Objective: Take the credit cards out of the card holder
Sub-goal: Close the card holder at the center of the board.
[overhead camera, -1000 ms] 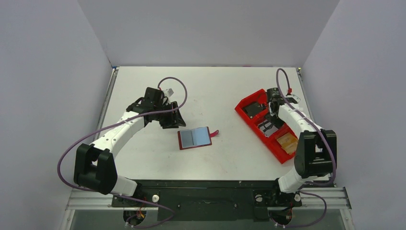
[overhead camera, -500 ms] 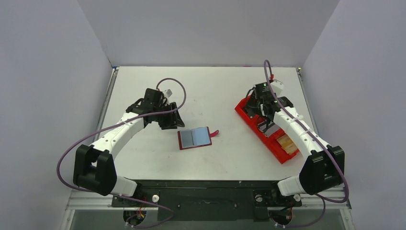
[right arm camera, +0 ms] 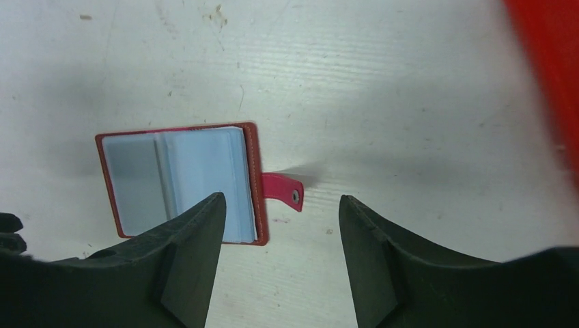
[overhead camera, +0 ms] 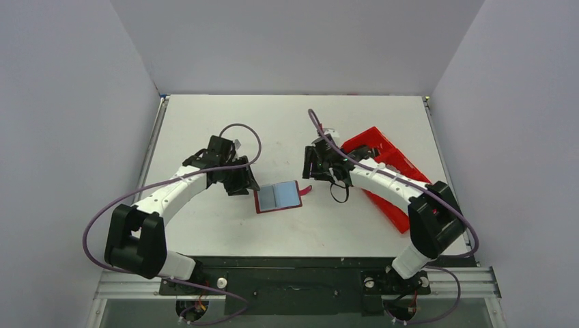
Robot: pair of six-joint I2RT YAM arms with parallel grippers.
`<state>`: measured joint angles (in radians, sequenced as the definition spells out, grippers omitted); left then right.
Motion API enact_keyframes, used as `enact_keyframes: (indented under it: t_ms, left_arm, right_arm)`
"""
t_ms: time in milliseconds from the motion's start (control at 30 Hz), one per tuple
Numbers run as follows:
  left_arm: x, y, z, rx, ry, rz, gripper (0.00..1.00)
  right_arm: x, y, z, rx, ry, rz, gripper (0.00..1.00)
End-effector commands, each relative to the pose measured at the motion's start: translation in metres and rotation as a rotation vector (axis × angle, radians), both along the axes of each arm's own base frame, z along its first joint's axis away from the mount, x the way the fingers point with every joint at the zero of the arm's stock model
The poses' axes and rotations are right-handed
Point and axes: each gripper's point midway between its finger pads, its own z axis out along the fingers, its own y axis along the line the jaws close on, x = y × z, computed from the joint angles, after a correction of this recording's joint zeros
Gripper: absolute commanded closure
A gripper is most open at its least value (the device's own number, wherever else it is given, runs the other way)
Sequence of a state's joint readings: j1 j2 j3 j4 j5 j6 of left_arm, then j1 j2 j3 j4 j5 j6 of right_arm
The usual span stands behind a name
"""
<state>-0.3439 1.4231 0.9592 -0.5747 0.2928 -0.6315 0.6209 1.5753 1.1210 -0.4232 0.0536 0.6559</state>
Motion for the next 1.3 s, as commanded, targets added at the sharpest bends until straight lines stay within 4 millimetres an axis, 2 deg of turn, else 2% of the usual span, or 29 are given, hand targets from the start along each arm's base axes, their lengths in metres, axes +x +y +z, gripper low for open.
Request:
enact_keyframes:
  t_ms: [0, 200, 433, 633, 800, 1067, 1167, 1267]
  left_arm:
    - [0.008, 0.005, -0.007, 0.01, -0.011, 0.056, 0.56]
    - [0.004, 0.009, -0.032, 0.034, 0.038, 0.088, 0.56]
    - [0.005, 0.007, -0.056, 0.038, 0.08, 0.106, 0.55]
    - [0.009, -0.002, -0.071, 0.014, 0.103, 0.087, 0.52]
    - [0.008, -0.007, -0.085, 0.027, 0.131, 0.078, 0.5]
    - [0.008, -0.015, -0.099, 0.039, 0.159, 0.064, 0.5]
    - [0.009, -0.026, -0.095, -0.005, 0.153, 0.047, 0.5]
    - [0.012, -0.036, -0.084, -0.052, 0.133, 0.041, 0.51]
  right_arm:
    - [0.001, 0.029, -0.013, 0.016, -0.004, 0.091, 0.43]
    - [-0.003, 0.039, -0.042, -0.019, 0.037, 0.117, 0.48]
    - [-0.009, 0.033, -0.068, -0.079, 0.076, 0.11, 0.49]
    - [-0.015, 0.035, -0.085, -0.099, 0.103, 0.123, 0.51]
    - [-0.018, 0.029, -0.093, -0.126, 0.118, 0.106, 0.61]
    - [-0.021, 0.029, -0.107, -0.135, 0.143, 0.109, 0.88]
    - [-0.023, 0.03, -0.109, -0.138, 0.15, 0.109, 1.0]
    - [-0.026, 0.03, -0.113, -0.152, 0.155, 0.112, 1.0]
